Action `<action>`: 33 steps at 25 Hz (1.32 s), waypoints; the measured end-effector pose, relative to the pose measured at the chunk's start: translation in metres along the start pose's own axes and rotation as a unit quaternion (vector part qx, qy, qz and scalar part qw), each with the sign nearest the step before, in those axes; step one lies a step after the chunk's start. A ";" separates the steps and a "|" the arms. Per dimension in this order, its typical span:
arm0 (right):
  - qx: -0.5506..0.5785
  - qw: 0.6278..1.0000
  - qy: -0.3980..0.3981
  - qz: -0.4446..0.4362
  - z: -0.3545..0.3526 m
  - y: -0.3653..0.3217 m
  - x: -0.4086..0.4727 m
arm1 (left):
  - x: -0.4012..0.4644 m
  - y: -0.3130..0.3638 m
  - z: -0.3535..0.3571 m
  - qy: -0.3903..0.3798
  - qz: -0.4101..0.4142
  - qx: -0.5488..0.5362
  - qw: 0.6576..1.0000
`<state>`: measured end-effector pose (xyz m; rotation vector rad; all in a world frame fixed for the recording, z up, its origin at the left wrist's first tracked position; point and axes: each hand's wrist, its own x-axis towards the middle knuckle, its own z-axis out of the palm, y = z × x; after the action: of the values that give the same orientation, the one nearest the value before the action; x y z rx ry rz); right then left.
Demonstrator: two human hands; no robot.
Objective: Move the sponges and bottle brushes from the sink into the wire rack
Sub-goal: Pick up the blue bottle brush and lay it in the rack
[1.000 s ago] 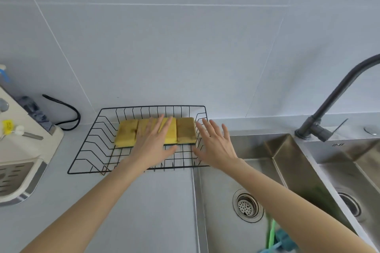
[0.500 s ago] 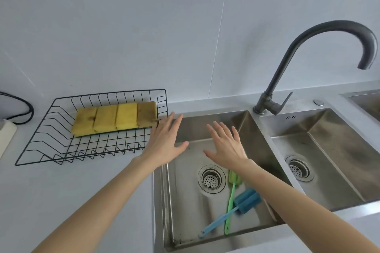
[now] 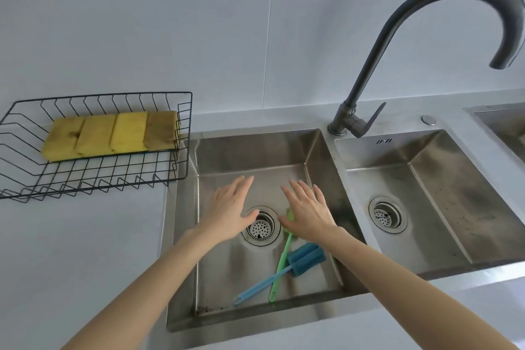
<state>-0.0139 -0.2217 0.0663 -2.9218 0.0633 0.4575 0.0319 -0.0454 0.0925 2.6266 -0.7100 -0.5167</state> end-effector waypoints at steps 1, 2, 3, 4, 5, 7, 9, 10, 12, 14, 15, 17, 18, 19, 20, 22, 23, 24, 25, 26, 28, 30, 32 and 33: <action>0.001 1.000 -0.010 -0.005 0.004 0.005 -0.001 | 0.000 -0.001 0.010 -0.006 -0.011 -0.010 1.000; 0.002 1.000 -0.020 -0.011 0.009 0.008 -0.001 | 0.000 -0.002 0.019 -0.013 -0.024 -0.021 0.999; 0.002 0.999 -0.032 -0.018 0.013 0.012 -0.002 | 0.000 -0.003 0.029 -0.023 -0.038 -0.035 0.998; 0.000 0.999 -0.043 -0.024 0.019 0.015 -0.002 | -0.001 -0.004 0.037 -0.036 -0.051 -0.047 0.997; -0.004 0.998 -0.052 -0.032 0.025 0.017 -0.001 | -0.002 -0.005 0.045 -0.049 -0.061 -0.057 0.995; -0.018 0.996 -0.069 -0.047 0.036 0.021 -0.001 | -0.004 -0.007 0.061 -0.077 -0.080 -0.072 0.991; -0.029 0.993 -0.097 -0.057 0.047 0.025 -0.001 | -0.007 -0.010 0.077 -0.102 -0.101 -0.088 0.986; -0.032 0.991 -0.115 -0.060 0.052 0.026 -0.002 | -0.008 -0.011 0.085 -0.112 -0.111 -0.095 0.983; -0.042 0.986 -0.150 -0.065 0.060 0.028 -0.003 | -0.009 -0.015 0.099 -0.133 -0.124 -0.102 0.978; -0.054 0.980 -0.178 -0.066 0.071 0.032 -0.005 | -0.010 -0.017 0.112 -0.157 -0.135 -0.102 0.973; -0.057 0.978 -0.191 -0.065 0.076 0.033 -0.005 | -0.010 -0.017 0.119 -0.170 -0.142 -0.101 0.970; -0.058 0.973 -0.215 -0.061 0.085 0.036 -0.006 | -0.012 -0.018 0.131 -0.201 -0.156 -0.096 0.962; -0.060 0.971 -0.225 -0.060 0.089 0.037 -0.006 | -0.013 -0.018 0.137 -0.218 -0.161 -0.092 0.958; -0.065 0.969 -0.231 -0.061 0.092 0.037 -0.007 | -0.013 -0.019 0.142 -0.232 -0.164 -0.088 0.955; -0.071 0.968 -0.234 -0.063 0.095 0.036 -0.008 | -0.014 -0.019 0.146 -0.244 -0.167 -0.083 0.952; -0.080 0.968 -0.230 -0.064 0.101 0.035 -0.008 | -0.015 -0.022 0.152 -0.260 -0.178 -0.080 0.946; -0.081 0.968 -0.228 -0.061 0.102 0.035 -0.008 | -0.015 -0.023 0.155 -0.267 -0.183 -0.080 0.943; -0.079 0.969 -0.226 -0.057 0.103 0.036 -0.007 | -0.015 -0.025 0.157 -0.274 -0.188 -0.079 0.940; -0.073 0.971 -0.224 -0.051 0.104 0.037 -0.007 | -0.015 -0.026 0.158 -0.281 -0.190 -0.076 0.938; -0.065 0.972 -0.221 -0.045 0.105 0.039 -0.007 | -0.015 -0.026 0.159 -0.289 -0.191 -0.074 0.935; -0.057 0.975 -0.213 -0.041 0.106 0.041 -0.007 | -0.015 -0.027 0.160 -0.298 -0.192 -0.071 0.932; -0.051 0.977 -0.201 -0.044 0.107 0.042 -0.008 | -0.015 -0.027 0.160 -0.306 -0.195 -0.067 0.930; -0.037 0.980 -0.190 -0.048 0.105 0.041 -0.009 | -0.017 -0.028 0.159 -0.308 -0.197 -0.065 0.928; -0.027 0.981 -0.184 -0.050 0.103 0.041 -0.009 | -0.018 -0.028 0.158 -0.305 -0.196 -0.065 0.930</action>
<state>-0.0565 -0.2422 -0.0346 -2.8210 -0.1475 0.9846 -0.0398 -0.0533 -0.0517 2.4788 -0.2816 -1.4819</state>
